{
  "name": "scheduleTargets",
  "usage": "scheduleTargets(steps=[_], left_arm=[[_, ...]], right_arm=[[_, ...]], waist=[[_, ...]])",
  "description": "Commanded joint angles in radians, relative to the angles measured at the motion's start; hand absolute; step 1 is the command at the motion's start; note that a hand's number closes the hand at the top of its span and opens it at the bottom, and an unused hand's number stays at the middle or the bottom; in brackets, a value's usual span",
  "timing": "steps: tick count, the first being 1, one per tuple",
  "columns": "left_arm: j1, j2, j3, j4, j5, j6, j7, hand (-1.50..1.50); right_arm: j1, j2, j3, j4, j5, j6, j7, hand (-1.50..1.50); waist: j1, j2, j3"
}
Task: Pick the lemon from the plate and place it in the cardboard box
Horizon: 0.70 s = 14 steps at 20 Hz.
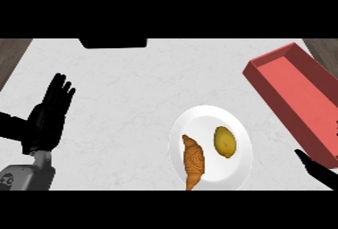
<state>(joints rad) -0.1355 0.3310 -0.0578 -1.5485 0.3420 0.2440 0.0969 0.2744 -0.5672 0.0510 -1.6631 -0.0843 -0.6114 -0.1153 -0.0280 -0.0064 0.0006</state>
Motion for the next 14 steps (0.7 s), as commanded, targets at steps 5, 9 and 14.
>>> scheduleTargets(steps=[5,9,14], left_arm=[[-0.009,-0.036,-0.037,-0.033,-0.029,0.036,0.032,0.00],[0.012,-0.064,-0.073,-0.058,-0.052,0.046,0.030,0.00],[-0.027,-0.036,-0.025,-0.049,-0.047,0.023,0.081,0.00]], right_arm=[[0.144,-0.311,0.091,-0.228,0.063,0.250,0.304,-1.50],[0.108,-0.411,0.074,-0.385,-0.006,0.355,0.546,-1.50],[-0.029,-0.358,0.063,-0.482,-0.052,0.392,0.734,-1.50]], waist=[[0.020,0.006,-0.006],[0.028,0.006,-0.004],[0.029,0.007,-0.001]])
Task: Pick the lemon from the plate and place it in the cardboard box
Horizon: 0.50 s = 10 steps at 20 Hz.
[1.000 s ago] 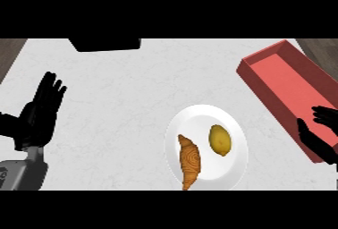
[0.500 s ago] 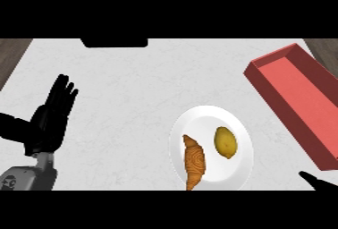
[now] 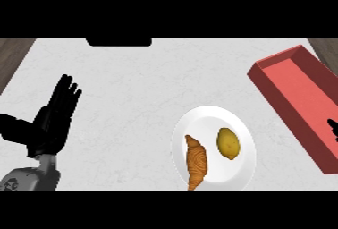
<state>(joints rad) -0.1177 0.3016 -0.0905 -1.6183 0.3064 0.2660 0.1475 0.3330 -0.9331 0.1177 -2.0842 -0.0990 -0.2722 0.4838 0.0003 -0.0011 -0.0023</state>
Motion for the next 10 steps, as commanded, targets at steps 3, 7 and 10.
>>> scheduleTargets(steps=[3,7,10], left_arm=[[0.027,-0.023,-0.004,-0.040,-0.014,-0.009,0.027,0.00],[0.039,-0.045,-0.004,-0.050,-0.051,-0.003,0.015,0.00],[-0.014,-0.060,0.012,-0.004,-0.057,-0.008,0.021,0.00]], right_arm=[[-0.142,0.067,0.067,-0.128,0.034,0.038,0.222,-1.50],[-0.313,0.164,0.127,-0.053,0.112,0.055,0.340,-1.50],[-0.291,0.222,0.218,-0.057,0.228,0.059,0.401,-1.50]], waist=[[0.006,0.001,0.002],[0.009,0.002,0.002],[0.002,0.002,0.002]])
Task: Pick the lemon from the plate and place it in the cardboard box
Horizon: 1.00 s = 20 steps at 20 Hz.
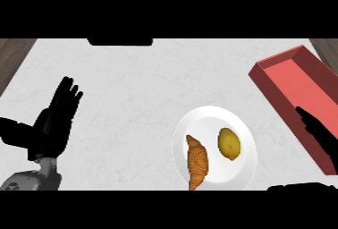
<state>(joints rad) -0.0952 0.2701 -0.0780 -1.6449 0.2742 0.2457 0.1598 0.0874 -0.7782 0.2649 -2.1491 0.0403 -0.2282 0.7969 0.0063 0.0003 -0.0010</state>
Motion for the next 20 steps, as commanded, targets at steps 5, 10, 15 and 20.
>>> scheduleTargets(steps=[5,10,15,20], left_arm=[[-0.001,-0.021,0.024,-0.052,-0.047,0.010,0.071,0.00],[0.027,-0.031,0.055,-0.009,-0.035,-0.073,0.000,0.00],[0.030,-0.071,0.047,-0.080,-0.084,-0.028,0.059,0.00],[-0.028,-0.088,0.084,0.037,-0.094,-0.062,0.017,0.00]], right_arm=[[-0.079,0.150,0.024,0.046,0.101,0.092,0.141,-1.50],[-0.138,0.259,0.046,0.110,0.175,0.127,0.173,-1.50],[-0.086,0.338,0.015,0.163,0.256,0.133,0.078,-1.50],[-0.049,0.416,0.050,0.195,0.344,0.136,0.034,-1.50]], waist=[[-0.006,-0.001,0.001],[-0.004,0.000,0.001],[-0.005,-0.001,0.001],[-0.008,0.000,0.001]])
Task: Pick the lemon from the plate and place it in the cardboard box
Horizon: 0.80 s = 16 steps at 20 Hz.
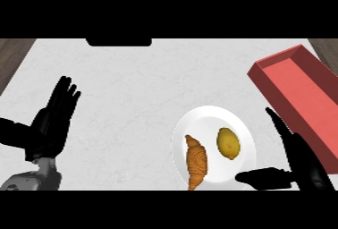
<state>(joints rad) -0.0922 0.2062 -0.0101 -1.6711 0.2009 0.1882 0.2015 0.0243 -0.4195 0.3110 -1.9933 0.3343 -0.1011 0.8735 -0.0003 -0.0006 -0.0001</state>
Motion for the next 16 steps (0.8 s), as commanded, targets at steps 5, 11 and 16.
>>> scheduleTargets(steps=[5,11,16], left_arm=[[-0.024,0.010,0.073,0.020,0.020,-0.068,0.019,0.00],[-0.039,-0.035,0.037,0.003,-0.046,-0.018,0.044,0.00],[0.000,-0.051,0.057,0.045,-0.053,-0.076,-0.034,0.00]], right_arm=[[-0.084,0.133,-0.026,0.128,0.059,0.064,-0.015,-1.50],[0.005,0.110,-0.089,0.210,0.093,0.056,-0.173,-1.50],[-0.051,0.193,-0.083,0.224,0.159,0.100,-0.111,-1.50]], waist=[[0.002,0.001,0.000],[-0.002,0.001,0.000],[0.000,0.000,0.000]])
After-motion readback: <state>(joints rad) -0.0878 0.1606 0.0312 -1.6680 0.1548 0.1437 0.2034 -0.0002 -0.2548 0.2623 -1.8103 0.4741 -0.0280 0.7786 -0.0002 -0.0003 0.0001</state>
